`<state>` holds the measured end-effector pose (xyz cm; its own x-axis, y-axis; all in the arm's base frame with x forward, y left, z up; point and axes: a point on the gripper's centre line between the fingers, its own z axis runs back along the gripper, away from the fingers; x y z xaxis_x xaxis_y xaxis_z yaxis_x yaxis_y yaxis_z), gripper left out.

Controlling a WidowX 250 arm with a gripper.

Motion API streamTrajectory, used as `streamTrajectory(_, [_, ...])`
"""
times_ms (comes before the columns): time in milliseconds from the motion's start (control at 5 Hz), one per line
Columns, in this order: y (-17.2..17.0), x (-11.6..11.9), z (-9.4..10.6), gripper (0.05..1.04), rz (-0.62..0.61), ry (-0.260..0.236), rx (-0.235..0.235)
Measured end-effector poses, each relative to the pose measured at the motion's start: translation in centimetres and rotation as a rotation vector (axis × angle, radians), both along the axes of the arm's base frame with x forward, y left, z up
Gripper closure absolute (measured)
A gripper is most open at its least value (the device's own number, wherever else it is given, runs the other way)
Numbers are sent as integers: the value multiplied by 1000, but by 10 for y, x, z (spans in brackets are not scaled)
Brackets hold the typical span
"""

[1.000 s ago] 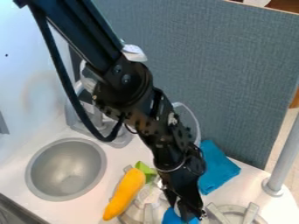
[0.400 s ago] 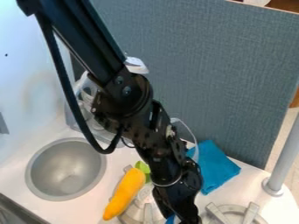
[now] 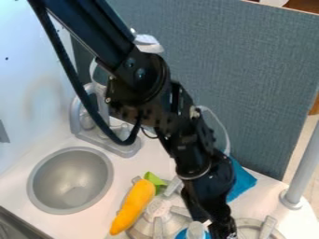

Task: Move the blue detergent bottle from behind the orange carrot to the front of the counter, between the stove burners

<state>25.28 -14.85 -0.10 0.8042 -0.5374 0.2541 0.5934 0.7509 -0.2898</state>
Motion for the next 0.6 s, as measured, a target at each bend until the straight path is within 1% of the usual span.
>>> streamTrajectory(200, [2, 5, 20, 74, 15, -29, -33])
streamTrajectory(400, [3, 6, 38, 74, 0, -54, -63])
streamTrajectory(600, [14, 6, 89, 74, -49, -114, -101])
